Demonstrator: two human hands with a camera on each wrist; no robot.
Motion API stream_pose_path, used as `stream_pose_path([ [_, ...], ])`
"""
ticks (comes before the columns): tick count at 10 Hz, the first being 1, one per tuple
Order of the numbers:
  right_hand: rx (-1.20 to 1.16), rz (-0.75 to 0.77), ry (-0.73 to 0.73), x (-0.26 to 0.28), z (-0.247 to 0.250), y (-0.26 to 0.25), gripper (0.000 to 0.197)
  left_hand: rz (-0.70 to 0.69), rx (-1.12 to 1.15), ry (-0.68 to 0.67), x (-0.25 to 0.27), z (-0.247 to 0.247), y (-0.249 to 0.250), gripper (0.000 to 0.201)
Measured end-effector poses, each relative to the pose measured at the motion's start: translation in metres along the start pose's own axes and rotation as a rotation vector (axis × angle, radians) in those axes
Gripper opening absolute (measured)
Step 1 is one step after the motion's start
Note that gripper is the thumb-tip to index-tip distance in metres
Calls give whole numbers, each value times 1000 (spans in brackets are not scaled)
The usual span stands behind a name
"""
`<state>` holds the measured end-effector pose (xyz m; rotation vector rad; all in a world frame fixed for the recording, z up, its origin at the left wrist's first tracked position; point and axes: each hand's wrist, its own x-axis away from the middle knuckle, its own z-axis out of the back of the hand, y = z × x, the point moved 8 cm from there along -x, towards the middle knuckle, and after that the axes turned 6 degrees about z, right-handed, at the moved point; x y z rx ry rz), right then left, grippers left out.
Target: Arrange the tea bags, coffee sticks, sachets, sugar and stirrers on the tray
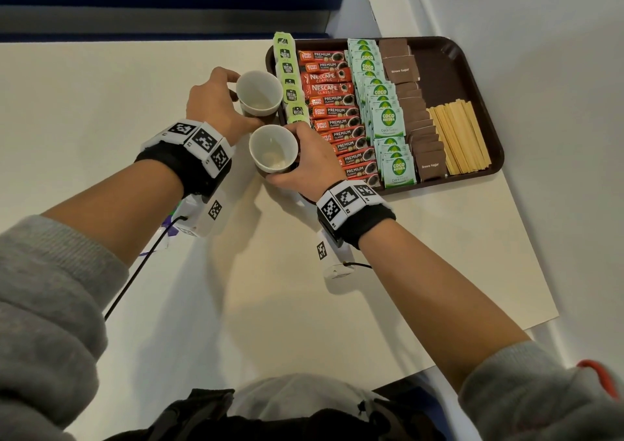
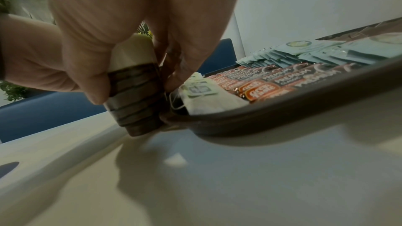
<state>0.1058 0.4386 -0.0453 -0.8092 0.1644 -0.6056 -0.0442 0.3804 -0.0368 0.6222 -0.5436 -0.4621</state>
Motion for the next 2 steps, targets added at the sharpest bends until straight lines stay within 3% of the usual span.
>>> stream_pose_path([
  [2,-33,-7,24,13,11,-9,84,35,0,71,8,23,-8,75],
])
